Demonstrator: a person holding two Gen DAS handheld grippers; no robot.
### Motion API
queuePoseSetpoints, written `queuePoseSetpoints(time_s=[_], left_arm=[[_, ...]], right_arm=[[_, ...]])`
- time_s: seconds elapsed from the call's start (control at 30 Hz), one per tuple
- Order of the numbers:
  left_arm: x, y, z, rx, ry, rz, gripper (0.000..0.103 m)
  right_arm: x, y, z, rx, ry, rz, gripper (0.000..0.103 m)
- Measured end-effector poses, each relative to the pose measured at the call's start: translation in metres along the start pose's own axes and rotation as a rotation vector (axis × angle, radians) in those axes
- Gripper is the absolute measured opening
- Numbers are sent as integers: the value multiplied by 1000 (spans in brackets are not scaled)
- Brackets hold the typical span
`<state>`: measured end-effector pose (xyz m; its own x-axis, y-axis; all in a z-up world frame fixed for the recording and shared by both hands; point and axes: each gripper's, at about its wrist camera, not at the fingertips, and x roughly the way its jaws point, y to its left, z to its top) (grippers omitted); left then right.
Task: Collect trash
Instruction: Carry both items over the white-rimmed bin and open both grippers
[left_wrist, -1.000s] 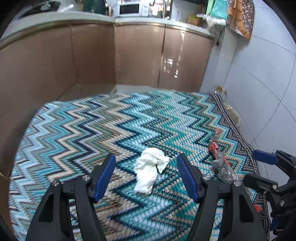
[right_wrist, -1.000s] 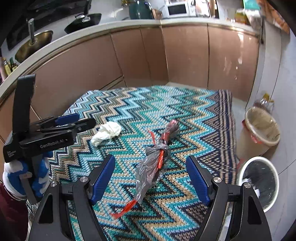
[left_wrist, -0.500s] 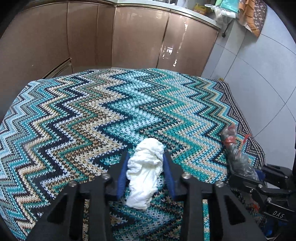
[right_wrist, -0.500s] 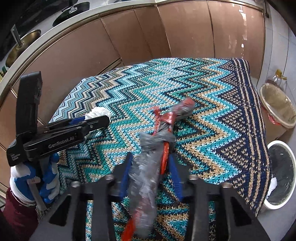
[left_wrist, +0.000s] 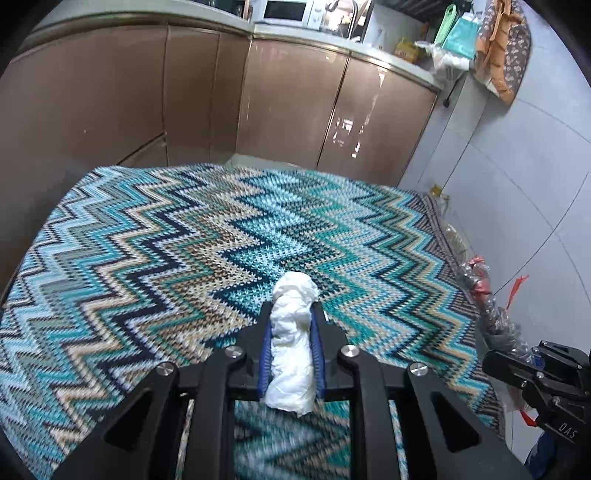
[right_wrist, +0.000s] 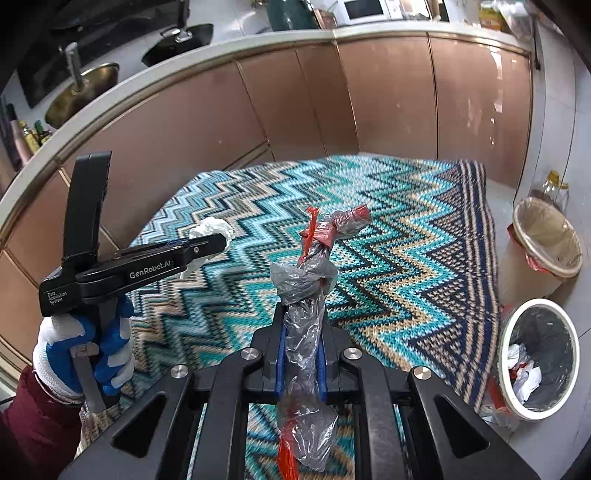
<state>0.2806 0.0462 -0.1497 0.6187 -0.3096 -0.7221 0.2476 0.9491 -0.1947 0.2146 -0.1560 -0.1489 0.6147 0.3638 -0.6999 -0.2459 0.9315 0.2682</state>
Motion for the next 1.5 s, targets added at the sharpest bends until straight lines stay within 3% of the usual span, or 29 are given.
queuePoseSetpoints(time_s=[0.27,0.43,0.7,1.03,1.23,1.5], left_arm=[[-57,-27,-6,37,-77,4,17],[-84,-68,-10,99,-111,-20,17],[-80,-155,-15,228,-81,-62,17],[1,-292,-8,443,46,-158,18],[74,-352,1,507,137,-192,18],[165,-401,6,535,259,-208,20]], right_arm=[[-57,6,-10,-21,-93,-27,13],[-91,-3,-20,-7,-153,-42,13],[-132,-50,-46,47,-224,-117,13],[-133,-169,-70,220,-209,-266,14],[-108,-239,-70,284,-152,-338,14],[-59,-320,-71,352,-58,-388,15]])
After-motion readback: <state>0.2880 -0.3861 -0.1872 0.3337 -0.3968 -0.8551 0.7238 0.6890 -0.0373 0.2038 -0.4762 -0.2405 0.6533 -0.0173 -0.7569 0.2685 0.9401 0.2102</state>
